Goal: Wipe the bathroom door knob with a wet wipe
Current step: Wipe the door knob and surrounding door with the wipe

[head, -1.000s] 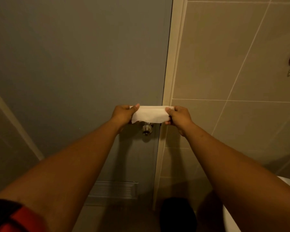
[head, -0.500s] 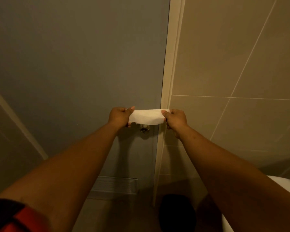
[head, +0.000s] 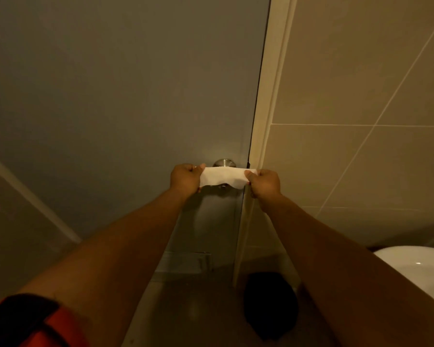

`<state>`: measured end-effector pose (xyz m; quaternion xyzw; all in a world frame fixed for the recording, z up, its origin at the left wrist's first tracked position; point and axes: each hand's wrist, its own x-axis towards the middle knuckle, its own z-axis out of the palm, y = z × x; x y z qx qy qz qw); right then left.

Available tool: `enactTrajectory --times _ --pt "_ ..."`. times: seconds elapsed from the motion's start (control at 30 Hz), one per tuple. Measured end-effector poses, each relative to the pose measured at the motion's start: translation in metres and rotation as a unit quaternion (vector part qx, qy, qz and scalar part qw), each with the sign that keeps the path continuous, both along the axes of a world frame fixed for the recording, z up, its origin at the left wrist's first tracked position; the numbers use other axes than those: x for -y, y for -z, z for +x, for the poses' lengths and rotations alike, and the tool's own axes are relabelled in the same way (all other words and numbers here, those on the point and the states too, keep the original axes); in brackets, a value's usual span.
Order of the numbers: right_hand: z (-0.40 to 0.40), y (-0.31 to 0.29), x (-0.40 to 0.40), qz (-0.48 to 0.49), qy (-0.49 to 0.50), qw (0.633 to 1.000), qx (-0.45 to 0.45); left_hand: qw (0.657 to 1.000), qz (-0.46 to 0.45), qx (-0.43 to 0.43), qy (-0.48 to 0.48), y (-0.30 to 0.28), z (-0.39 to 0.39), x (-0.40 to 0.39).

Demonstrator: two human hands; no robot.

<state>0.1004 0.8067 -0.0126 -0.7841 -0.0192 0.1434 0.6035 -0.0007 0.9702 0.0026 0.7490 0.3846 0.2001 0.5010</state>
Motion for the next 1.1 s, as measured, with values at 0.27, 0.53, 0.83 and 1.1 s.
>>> enactTrajectory --times 0.27,0.53,0.83,1.1 --pt "-0.023 0.015 -0.013 -0.025 -0.012 0.987 0.157 0.998 0.044 0.047 0.004 0.024 0.004 0.014" --pt "-0.035 0.009 -0.019 0.010 -0.044 0.985 0.168 0.983 0.163 0.041 0.074 0.021 0.000 0.023" --pt "-0.039 0.018 -0.018 0.042 -0.055 0.980 0.187 0.981 0.155 0.101 0.062 0.018 -0.002 0.028" --pt "-0.047 0.026 -0.031 0.013 -0.043 0.969 0.241 0.992 0.018 0.109 0.064 0.022 -0.008 0.036"
